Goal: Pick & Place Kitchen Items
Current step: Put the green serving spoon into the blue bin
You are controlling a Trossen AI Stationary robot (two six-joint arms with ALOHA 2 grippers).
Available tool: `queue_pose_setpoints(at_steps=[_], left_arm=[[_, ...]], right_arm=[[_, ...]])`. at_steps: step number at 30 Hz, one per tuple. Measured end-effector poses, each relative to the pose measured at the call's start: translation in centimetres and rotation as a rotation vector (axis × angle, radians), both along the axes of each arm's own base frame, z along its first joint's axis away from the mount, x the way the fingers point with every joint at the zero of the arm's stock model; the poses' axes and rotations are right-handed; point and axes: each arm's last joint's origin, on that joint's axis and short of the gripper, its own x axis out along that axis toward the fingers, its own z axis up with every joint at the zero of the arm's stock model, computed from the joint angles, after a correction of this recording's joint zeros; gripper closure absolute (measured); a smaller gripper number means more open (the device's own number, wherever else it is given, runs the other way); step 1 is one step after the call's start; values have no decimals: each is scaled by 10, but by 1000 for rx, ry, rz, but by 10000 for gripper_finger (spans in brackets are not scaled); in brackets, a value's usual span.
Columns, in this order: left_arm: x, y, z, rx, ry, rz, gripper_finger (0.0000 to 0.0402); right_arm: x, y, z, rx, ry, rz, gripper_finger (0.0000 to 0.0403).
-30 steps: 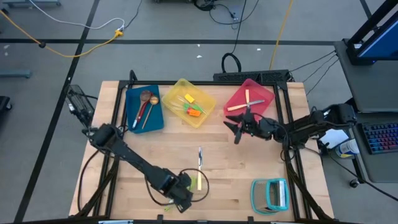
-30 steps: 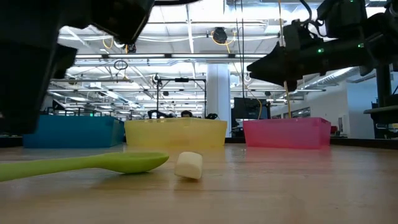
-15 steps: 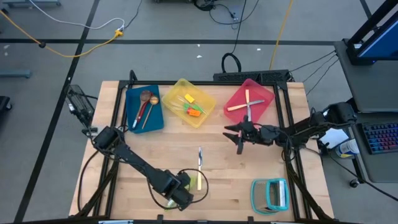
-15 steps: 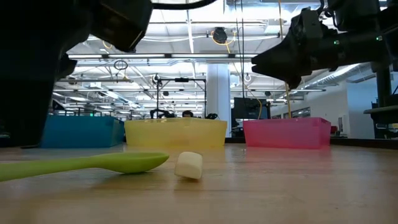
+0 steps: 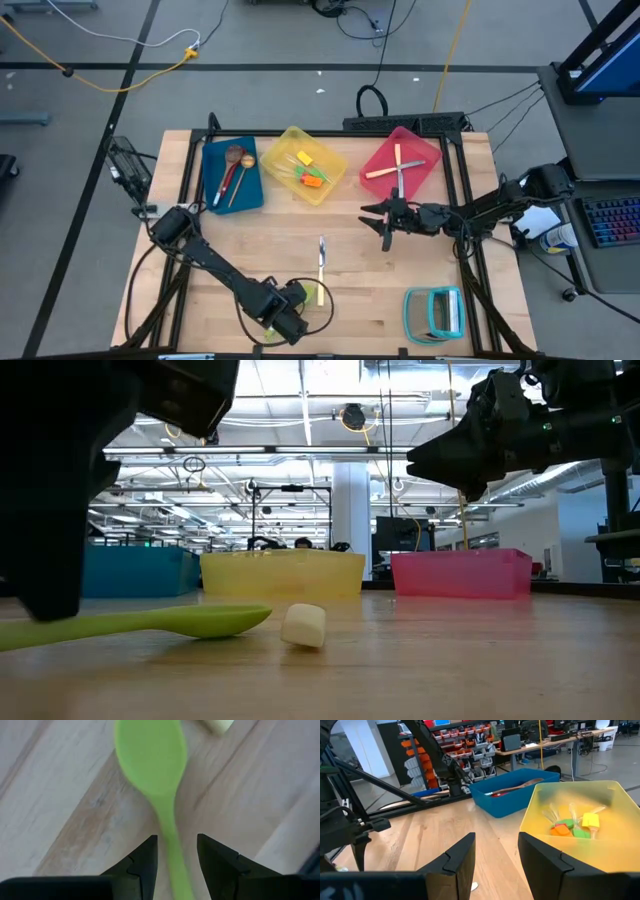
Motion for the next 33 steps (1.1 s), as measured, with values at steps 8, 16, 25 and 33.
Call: queue_pose_setpoints(at_steps=[8, 16, 25, 33], left_arm=[[-3, -1, -10, 44, 34, 7, 261], [-3, 1, -17, 69, 60, 4, 271], [0, 11, -15, 103, 60, 75, 374], [8, 26, -2, 287, 4, 192, 370]], right_arm=[[0, 0, -1, -2, 9, -1, 261], [0, 0, -1, -2, 11, -2, 261], [0, 0, -1, -1, 13, -2, 261], [0, 0, -1, 23, 3, -3, 261]])
